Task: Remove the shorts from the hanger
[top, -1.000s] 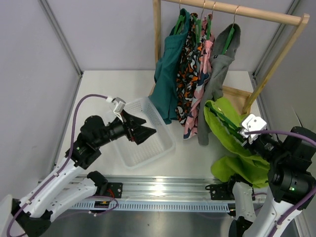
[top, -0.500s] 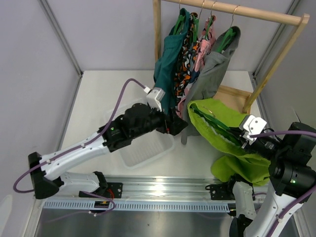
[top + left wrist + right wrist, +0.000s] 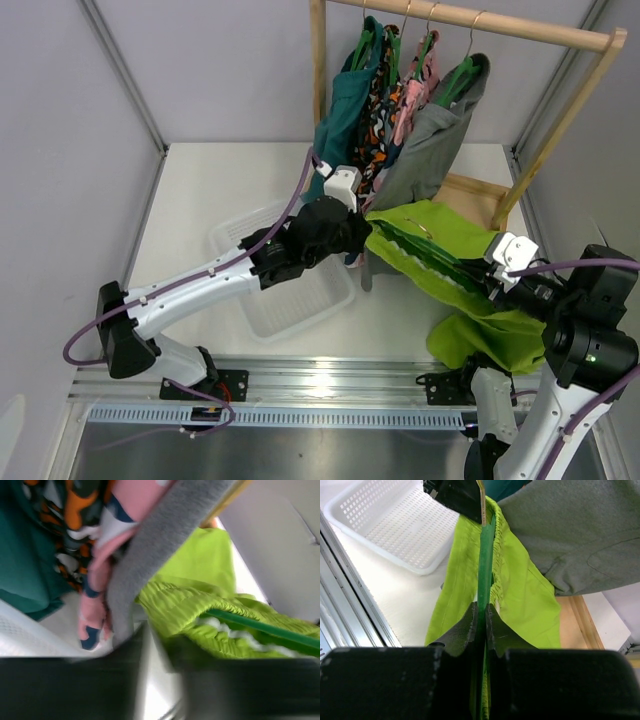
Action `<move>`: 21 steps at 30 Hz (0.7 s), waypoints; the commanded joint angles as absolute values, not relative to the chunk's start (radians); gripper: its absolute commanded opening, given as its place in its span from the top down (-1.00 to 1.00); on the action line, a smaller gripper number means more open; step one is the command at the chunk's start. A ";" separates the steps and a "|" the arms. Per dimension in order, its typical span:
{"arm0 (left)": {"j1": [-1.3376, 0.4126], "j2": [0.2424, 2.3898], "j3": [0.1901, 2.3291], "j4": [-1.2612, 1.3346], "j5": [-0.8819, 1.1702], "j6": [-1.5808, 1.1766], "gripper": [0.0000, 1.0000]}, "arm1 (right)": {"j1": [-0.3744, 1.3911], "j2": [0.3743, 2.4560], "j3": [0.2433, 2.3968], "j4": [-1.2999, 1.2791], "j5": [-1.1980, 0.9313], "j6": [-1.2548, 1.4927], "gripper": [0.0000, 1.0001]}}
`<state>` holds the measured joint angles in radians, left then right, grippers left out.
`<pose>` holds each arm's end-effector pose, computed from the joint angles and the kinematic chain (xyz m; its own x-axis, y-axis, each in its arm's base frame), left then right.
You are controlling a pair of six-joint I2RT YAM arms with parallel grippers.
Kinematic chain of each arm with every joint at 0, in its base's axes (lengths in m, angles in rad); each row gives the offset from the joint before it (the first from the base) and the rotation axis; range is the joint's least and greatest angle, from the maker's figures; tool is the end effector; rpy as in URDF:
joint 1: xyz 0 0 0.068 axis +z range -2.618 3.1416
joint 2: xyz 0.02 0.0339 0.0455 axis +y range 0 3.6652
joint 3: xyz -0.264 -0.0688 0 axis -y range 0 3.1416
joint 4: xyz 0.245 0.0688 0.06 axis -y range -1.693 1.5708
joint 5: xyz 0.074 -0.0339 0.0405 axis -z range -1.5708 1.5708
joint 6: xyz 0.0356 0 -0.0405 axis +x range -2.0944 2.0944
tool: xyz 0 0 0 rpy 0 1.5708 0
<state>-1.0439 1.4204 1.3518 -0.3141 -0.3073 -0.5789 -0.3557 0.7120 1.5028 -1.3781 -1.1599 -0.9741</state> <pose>0.1748 -0.2791 0.3773 -0.5307 -0.1247 -0.8383 0.4688 0.7808 -0.4130 0.0331 0.0225 0.4535 0.1848 -0.4211 -0.8880 -0.7535 0.5194 -0.4031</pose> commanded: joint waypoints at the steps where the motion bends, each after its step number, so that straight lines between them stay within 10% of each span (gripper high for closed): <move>1: -1.031 1.428 1.401 -0.380 -0.457 -0.486 0.96 | -0.350 0.707 1.512 -1.513 -1.275 -0.986 1.00; 15: -0.712 1.304 1.206 -0.431 -0.304 -0.430 1.00 | -0.255 0.724 1.609 -1.497 -1.371 -0.942 1.00; 21: -0.703 1.260 1.126 -0.324 -0.146 -0.399 1.00 | -0.235 0.673 1.548 -1.101 -1.263 -0.553 1.00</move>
